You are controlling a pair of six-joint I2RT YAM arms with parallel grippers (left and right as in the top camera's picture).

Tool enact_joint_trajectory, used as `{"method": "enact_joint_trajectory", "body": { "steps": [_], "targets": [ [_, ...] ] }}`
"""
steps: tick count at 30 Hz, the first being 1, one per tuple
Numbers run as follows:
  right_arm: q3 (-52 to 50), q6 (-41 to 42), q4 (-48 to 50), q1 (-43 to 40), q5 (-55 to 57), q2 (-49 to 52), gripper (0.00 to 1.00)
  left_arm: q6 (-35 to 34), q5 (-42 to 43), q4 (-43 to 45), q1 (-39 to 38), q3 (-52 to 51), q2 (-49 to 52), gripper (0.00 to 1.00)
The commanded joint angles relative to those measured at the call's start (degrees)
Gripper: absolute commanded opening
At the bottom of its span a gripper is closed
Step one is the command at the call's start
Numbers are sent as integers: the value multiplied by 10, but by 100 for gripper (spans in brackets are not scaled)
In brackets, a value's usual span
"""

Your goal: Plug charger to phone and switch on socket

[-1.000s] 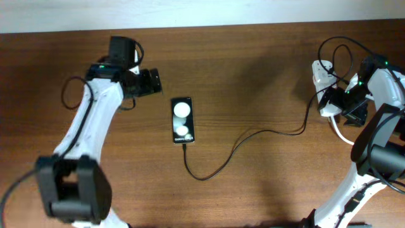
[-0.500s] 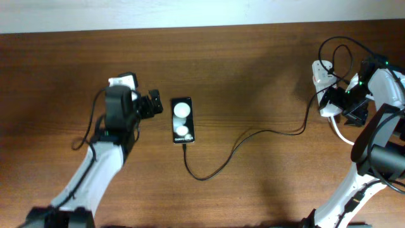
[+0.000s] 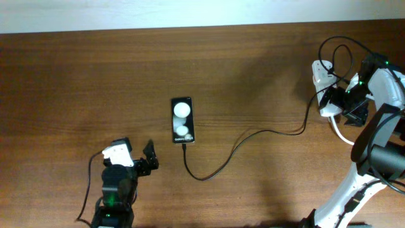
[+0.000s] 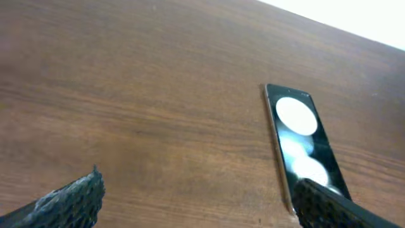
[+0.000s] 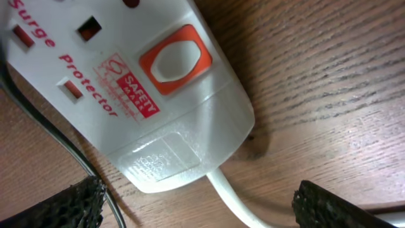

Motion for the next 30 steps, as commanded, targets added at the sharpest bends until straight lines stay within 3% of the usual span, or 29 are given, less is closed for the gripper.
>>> {"method": "enact_joint_trajectory", "body": {
  "steps": [1, 5, 12, 24, 30],
  "targets": [
    [8, -2, 0, 1, 5, -16, 99, 3, -30, -62, -2, -5, -80, 99],
    [8, -2, 0, 1, 5, -16, 99, 3, -63, -260, -2, -5, -268, 99],
    [8, -2, 0, 1, 5, -16, 99, 154, -60, -270, -2, -5, -486, 99],
    [8, -2, 0, 1, 5, -16, 99, 162, -58, -271, -3, -5, -483, 99],
    [8, -2, 0, 1, 5, -16, 99, 162, -40, -274, -3, -4, -383, 99]
  ]
}}
